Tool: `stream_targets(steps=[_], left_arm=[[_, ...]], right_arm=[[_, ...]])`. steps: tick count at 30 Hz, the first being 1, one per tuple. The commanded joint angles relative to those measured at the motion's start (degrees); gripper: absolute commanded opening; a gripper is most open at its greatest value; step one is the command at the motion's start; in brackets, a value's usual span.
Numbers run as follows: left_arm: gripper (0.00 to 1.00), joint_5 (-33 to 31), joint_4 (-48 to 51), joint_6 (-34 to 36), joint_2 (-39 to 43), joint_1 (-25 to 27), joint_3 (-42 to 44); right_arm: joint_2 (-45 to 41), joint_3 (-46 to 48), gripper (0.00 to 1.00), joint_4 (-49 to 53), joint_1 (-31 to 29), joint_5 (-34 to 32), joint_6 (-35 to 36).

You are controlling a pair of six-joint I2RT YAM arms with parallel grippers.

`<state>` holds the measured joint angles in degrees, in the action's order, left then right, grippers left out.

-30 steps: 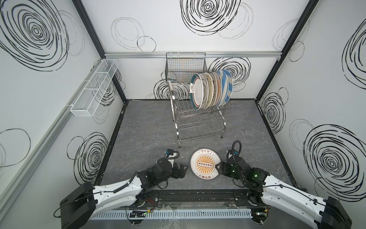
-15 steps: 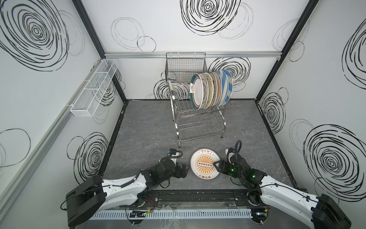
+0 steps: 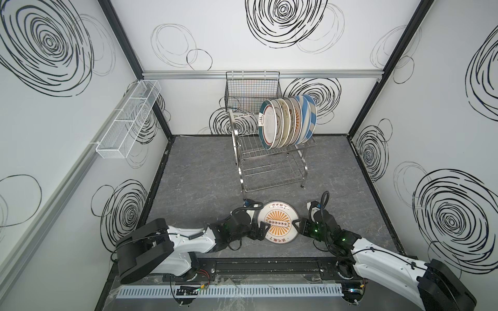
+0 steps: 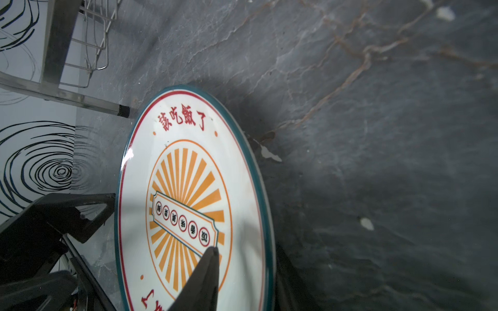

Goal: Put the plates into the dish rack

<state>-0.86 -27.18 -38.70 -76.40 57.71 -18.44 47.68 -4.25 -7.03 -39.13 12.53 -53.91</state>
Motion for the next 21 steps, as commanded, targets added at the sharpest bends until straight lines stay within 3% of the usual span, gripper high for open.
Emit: stream_targets(steps=[1, 12, 18, 21], left_arm=[[0.96, 1.6, -4.13, 1.67, -1.74, 0.81, -1.74], [0.96, 3.99, -6.05, 3.8, -4.03, 3.26, -3.38], [0.96, 3.01, -5.69, 4.16, -2.02, 3.73, -2.55], [0.96, 1.02, -1.59, 3.68, 0.19, 2.84, -2.46]], right_arm=[[0.74, 1.39, 0.33, -1.5, 0.44, 0.83, -0.32], [-3.8, -0.33, 0.15, -2.36, 1.56, 2.41, -1.81], [-8.58, -4.42, 0.0, 5.8, 2.91, -0.39, 0.78], [-10.36, -8.14, 0.0, 11.58, 3.84, -2.3, 3.05]])
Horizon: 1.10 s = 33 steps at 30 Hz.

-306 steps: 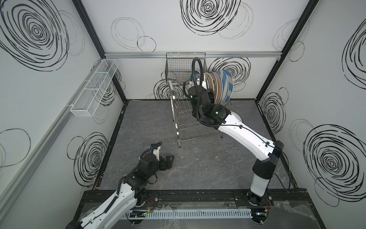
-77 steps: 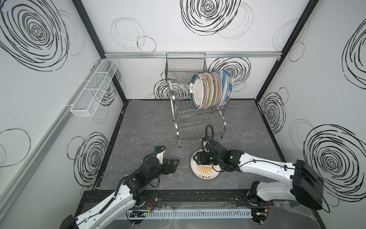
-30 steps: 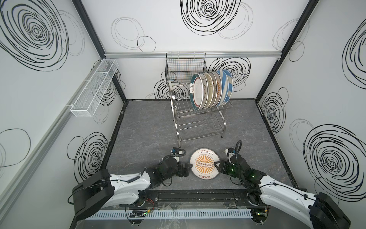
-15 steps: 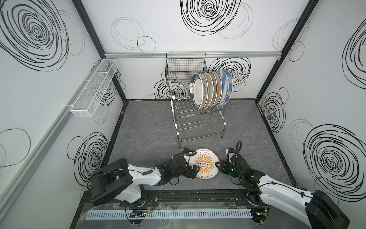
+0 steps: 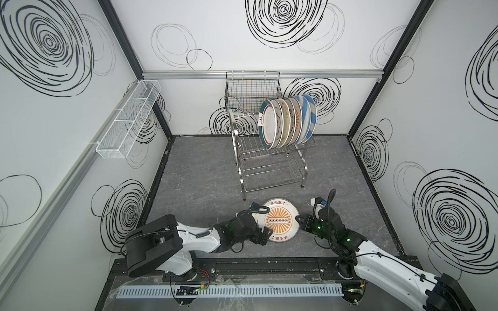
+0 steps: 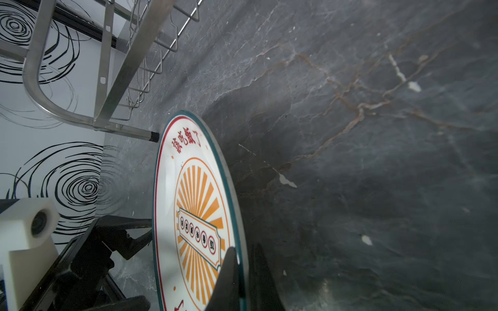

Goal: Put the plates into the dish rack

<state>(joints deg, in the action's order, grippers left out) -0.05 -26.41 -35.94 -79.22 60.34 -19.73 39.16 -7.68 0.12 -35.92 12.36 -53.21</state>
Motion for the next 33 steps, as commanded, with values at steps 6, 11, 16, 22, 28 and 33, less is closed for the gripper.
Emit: stream_targets(steps=[6, 11, 16, 22, 28, 33], left_arm=[[0.96, -1.84, 6.84, -1.14, 12.35, -4.88, 1.58], [0.96, -1.27, 14.91, -0.89, 25.74, -13.7, 6.18], [0.96, -0.67, 22.65, 1.23, 37.01, -21.14, 8.59], [0.96, -5.69, 30.81, 4.53, 46.21, -25.98, 8.85], [0.96, -3.12, 29.93, 4.39, 46.24, -28.56, 9.97], [0.96, -2.0, 29.02, 4.65, 44.1, -29.09, 9.67]], right_arm=[[-2.0, -14.48, 0.0, 16.04, 1.0, -6.91, 7.91], [0.41, -27.1, 0.0, 26.5, 1.05, -9.74, 13.96], [4.44, -40.69, 0.0, 34.98, 1.12, -8.28, 19.66], [9.92, -54.62, 0.0, 38.72, 1.01, -1.67, 25.52], [17.13, -68.87, 0.0, 39.07, 0.17, 4.82, 28.35], [24.08, -80.88, 0.0, 40.68, -4.09, 1.35, 30.64]])
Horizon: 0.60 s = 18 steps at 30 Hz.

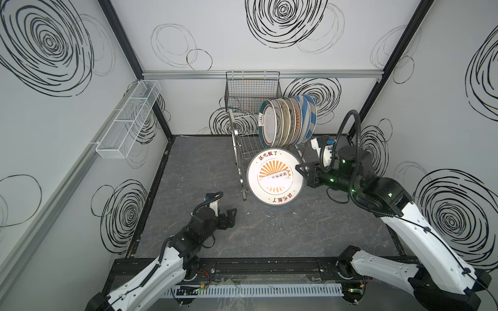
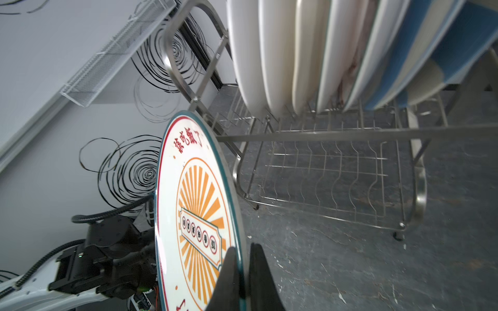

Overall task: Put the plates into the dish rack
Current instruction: 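Lift the upright plate with the right gripper toward the rack while the left arm withdraws, then lower the plate into the rack slot in front of the stacked plates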

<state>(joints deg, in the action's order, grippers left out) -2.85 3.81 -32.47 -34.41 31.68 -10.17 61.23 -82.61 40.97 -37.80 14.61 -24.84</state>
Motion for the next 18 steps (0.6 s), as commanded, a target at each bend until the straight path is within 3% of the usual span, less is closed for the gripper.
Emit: stream_targets(steps=[1, 5, 9, 13, 18], left_arm=[[0.96, 0.89, -1.26, 1.25, -1.06, -0.48, 0.03], [0.96, 1.44, -1.44, 1.35, -1.29, -0.56, 0.05], [0.96, 1.74, -1.44, 1.44, -0.02, -0.55, 0.47], [0.96, 1.89, -1.48, 1.53, 1.48, -0.52, 0.93], [0.96, 2.99, -2.1, 1.95, 1.46, -0.65, 1.12]], right_arm=[[3.32, -8.11, 0.0, -0.01, -3.05, -2.58, 2.62], [10.21, -20.84, 0.0, 1.97, -5.0, -14.48, 4.49], [17.86, -32.52, 0.0, 2.29, -6.53, -31.92, 8.31], [24.64, -38.36, 0.0, -1.63, -10.4, -49.82, 14.52], [30.41, -41.43, 0.0, -8.12, -13.67, -56.1, 17.54]])
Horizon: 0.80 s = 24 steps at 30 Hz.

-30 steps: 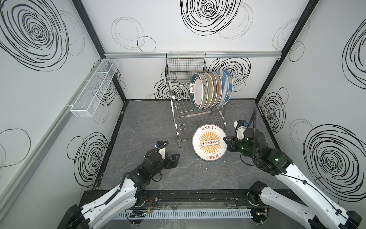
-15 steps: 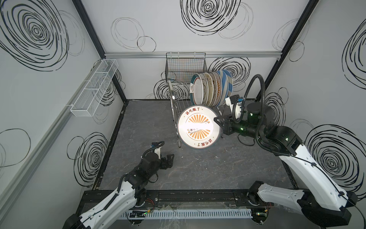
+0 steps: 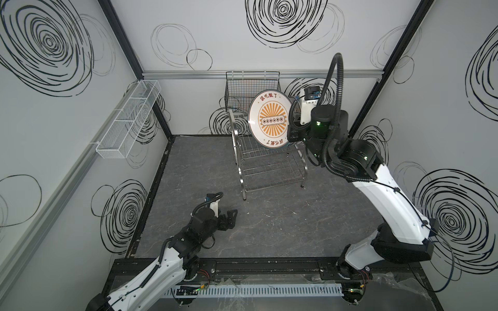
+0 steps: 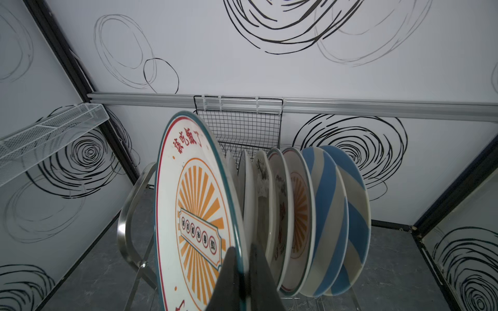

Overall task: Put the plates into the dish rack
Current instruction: 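Lower the plate into the rack slot in front of the stacked plates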

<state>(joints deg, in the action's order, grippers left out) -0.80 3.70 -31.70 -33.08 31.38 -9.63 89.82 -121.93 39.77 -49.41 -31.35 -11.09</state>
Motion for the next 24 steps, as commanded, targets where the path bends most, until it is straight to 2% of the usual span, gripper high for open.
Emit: stream_targets(steps=[1, 3, 5, 17, 24], left_arm=[[0.96, 0.74, -1.82, 1.21, 0.01, -0.43, 0.58], [0.96, 0.69, -1.86, 1.12, 0.1, -0.43, 0.57], [0.96, 1.4, -2.15, 1.23, 0.04, -0.42, 0.74], [0.96, 2.72, -2.61, 1.33, 0.32, -0.39, 1.1], [0.96, 3.7, -3.29, 1.62, -0.71, -0.3, 0.96]], right_arm=[[2.98, -2.77, 0.0, -8.3, -3.16, -13.79, 4.95], [5.33, -3.11, 0.0, -12.24, -5.46, -21.93, 8.92], [7.53, -3.25, 0.0, -16.87, -6.8, -26.8, 13.08], [13.62, -4.27, 0.0, -25.85, -7.07, -31.11, 20.41], [17.38, -7.81, 0.0, -25.82, -7.28, -33.49, 22.13]])
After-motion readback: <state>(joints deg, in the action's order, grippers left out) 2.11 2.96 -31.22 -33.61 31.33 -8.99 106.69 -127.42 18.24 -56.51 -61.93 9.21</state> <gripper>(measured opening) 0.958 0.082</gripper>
